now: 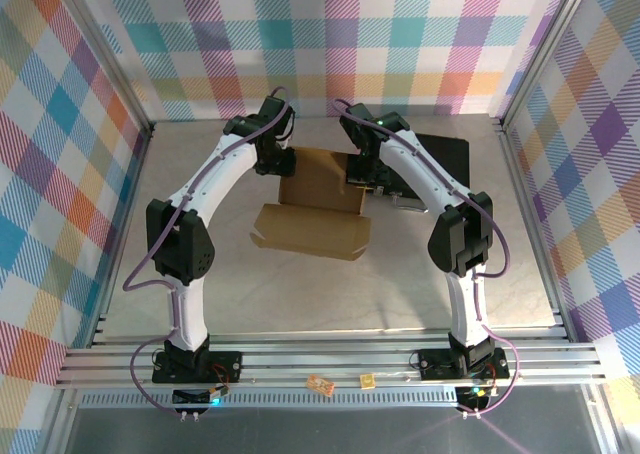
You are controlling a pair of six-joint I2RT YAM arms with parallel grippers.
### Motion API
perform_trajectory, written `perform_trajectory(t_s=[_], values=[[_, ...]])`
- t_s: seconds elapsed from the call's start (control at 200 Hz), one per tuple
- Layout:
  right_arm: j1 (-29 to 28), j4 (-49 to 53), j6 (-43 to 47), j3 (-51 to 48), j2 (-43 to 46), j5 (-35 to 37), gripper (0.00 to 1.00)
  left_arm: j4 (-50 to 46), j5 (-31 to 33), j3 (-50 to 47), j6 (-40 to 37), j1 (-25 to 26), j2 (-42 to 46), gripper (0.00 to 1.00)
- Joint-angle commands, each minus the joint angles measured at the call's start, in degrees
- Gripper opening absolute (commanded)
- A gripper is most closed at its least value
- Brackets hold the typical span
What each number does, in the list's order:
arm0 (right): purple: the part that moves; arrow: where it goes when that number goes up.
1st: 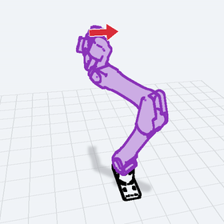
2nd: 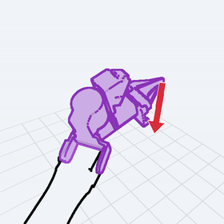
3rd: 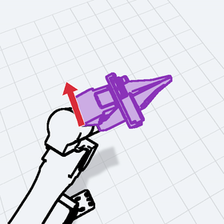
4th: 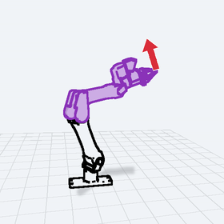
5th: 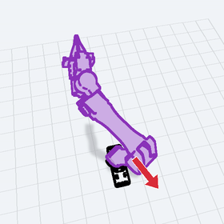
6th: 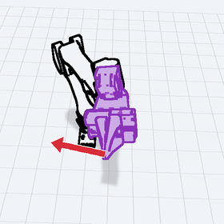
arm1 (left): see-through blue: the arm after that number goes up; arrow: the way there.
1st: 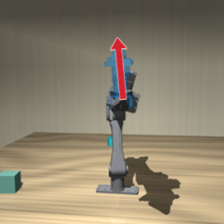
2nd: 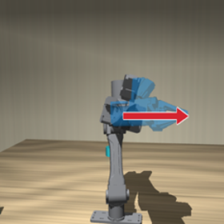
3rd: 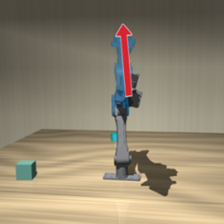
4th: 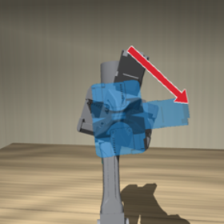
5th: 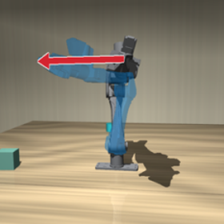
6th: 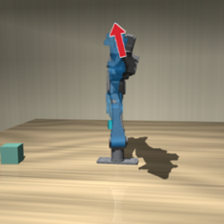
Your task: Fold the paper box
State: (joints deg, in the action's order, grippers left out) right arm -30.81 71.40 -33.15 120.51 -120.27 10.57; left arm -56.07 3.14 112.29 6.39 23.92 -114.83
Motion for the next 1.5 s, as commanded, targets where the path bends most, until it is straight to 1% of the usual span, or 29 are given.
perform_trajectory(t_s=[0.0, 0.05, 0.18, 0.33, 0.385, 0.465, 0.515, 0.755, 0.825, 0.92, 0.975, 1.08, 1.125, 1.19, 1.28, 1.4, 1.495], values=[[-0.48, 0.33, 0.45, 1.90, 1.70, -1.16, 0.00, 1.41, 0.90, -1.15, -0.14, 0.42, -0.56, 0.29], [-0.48, 0.32, 0.37, 1.97, 1.71, -1.25, 0.00, 1.54, 1.45, -1.78, -0.07, 0.51, -0.53, 0.27], [-0.46, 0.32, 0.21, 2.32, 1.70, -1.51, 0.00, 2.36, 1.77, -2.95, 0.11, 0.51, -0.31, 0.18], [-0.48, 0.67, -0.02, 2.52, 1.62, -1.26, 0.00, 1.69, 5.99, -2.70, 0.30, 1.25, -0.38, 0.03], [-0.48, 0.93, -0.14, 2.54, 1.62, -0.92, 0.00, 1.24, 7.93, -2.61, 0.29, 1.46, -0.30, 0.00], [-0.48, 1.20, -0.41, 2.54, 1.62, -0.30, 0.00, 0.09, 10.74, -2.45, 0.29, 1.97, -0.30, 0.00], [-0.48, 1.20, -0.43, 2.59, 1.63, -0.28, 0.00, -0.35, 11.42, -2.38, 0.29, 2.18, -0.16, 0.00], [-0.48, 1.03, -0.67, 2.57, 1.18, -1.07, 0.00, 0.16, 10.43, -3.26, 0.46, 2.36, 1.54, 0.00], [-0.44, 1.06, -0.84, 2.21, 1.09, -1.10, 0.00, -1.19, 9.35, -1.67, 1.25, 2.35, 1.62, 0.22], [-0.44, 0.95, -1.50, 1.20, 1.15, -1.16, 0.00, -2.84, 7.40, 0.60, 4.19, 2.36, 2.85, 0.41], [-0.24, 0.60, -2.07, 0.33, 1.26, -1.50, 0.00, -3.28, 6.21, 1.38, 6.79, 2.36, 4.20, 0.50], [0.00, -0.27, -3.13, -1.27, 1.53, -1.87, 0.00, -4.32, 5.41, 2.28, 12.47, 2.38, 7.22, 0.58], [0.09, -0.38, -3.55, -1.59, 1.48, -2.04, 0.00, -4.92, 6.39, 2.49, 15.48, 2.38, 8.62, 0.61], [0.22, -0.45, -4.23, -1.77, 1.35, -2.19, 0.00, -5.96, 7.90, 3.09, 19.44, 2.36, 10.44, 0.61], [0.63, -0.40, -5.71, -2.41, 1.26, -2.31, 0.00, -7.11, 9.91, 4.10, 24.81, 2.27, 13.46, 0.59], [1.68, -1.26, -10.09, -5.11, 2.29, -3.07, 0.00, -9.03, 11.52, 4.09, 31.60, 1.50, 18.11, 0.54], [2.24, -2.26, -14.67, -7.45, 3.57, -4.24, 0.00, -11.51, 12.78, 2.49, 34.65, 1.22, 21.86, 0.55]])
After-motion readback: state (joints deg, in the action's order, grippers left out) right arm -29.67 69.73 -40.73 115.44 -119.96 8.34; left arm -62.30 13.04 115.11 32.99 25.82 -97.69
